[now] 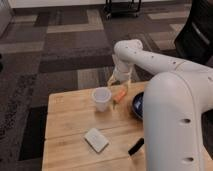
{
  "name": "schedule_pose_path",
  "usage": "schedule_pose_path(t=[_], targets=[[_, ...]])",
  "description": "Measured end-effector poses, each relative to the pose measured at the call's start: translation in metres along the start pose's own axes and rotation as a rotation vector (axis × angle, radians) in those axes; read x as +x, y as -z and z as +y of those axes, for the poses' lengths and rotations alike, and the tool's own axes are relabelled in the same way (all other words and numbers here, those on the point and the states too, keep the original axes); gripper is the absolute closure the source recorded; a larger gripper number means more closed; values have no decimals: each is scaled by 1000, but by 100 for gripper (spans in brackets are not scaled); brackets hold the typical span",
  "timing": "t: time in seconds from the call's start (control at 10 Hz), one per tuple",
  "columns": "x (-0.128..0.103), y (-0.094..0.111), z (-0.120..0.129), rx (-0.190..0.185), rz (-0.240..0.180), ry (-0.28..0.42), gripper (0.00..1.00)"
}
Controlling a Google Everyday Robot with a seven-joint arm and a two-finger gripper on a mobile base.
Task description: Place the pepper in the ceramic cup
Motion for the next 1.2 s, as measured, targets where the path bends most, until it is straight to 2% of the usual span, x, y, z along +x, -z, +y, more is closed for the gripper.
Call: schedule_pose_path(t=[0.2,0.6,1.2], targets=[[-2,-11,-7,13,-17,-24,35],[1,-32,-16,48,-25,-47,35],[-2,-59,-11,58,-25,-20,36]])
